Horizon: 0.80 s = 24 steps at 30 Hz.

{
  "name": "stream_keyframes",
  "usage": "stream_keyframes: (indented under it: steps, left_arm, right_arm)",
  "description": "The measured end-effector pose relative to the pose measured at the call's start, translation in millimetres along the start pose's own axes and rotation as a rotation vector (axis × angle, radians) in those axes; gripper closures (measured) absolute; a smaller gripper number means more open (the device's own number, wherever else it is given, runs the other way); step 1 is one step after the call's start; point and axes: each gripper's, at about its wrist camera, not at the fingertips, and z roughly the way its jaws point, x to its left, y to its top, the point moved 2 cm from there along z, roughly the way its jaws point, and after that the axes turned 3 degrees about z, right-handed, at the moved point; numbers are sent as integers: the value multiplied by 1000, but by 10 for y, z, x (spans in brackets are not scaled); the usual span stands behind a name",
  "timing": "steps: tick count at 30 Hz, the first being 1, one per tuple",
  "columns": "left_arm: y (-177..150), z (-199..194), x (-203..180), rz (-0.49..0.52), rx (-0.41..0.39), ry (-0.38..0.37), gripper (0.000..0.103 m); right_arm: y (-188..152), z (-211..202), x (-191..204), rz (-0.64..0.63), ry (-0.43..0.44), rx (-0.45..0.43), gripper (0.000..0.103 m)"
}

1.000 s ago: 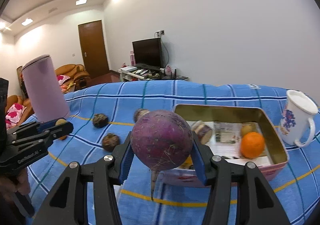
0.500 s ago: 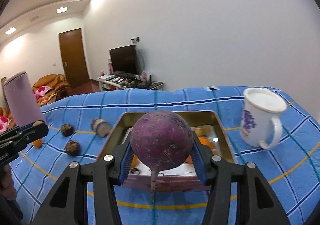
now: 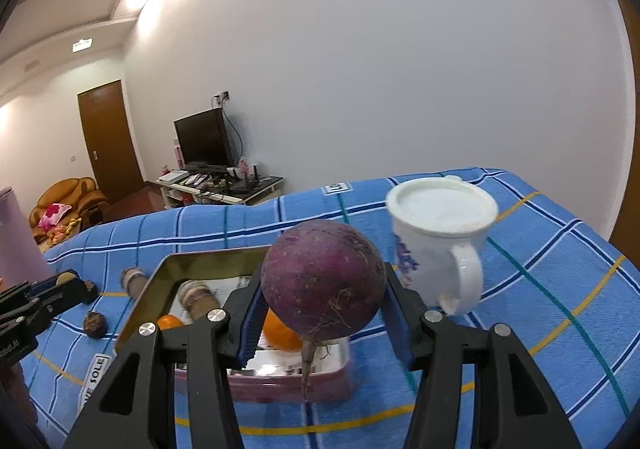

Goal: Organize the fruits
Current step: 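Carry the purple turnip and yellow fruit over the pink tin box, then lower both items into the tin and open both grippers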

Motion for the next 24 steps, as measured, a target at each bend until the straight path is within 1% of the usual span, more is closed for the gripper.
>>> stream_keyframes:
  steps: [5,10,14,18,21,24]
  left_arm:
    - [51,220,-178,-4,20,-12,75]
    - [83,435,-387,5,39,-10,75]
    - [61,563,-496,2,66,-2,75]
    - [7,656,-596,35,87,29,75]
    - [-32,716,-590,38,106,47,75]
    - [-72,785,-562,17,130,47,75]
  right_arm:
    - [42,109,5,-34,-19,17,49]
    - [134,365,130,-101,-22,54,49]
    - [151,563,228,-113,2,90,49]
    - [120,761,342,-135,40,122,49]
    - [65,862,397,-155,70,149,49]
    - [14,969,414,-165,86,181,49]
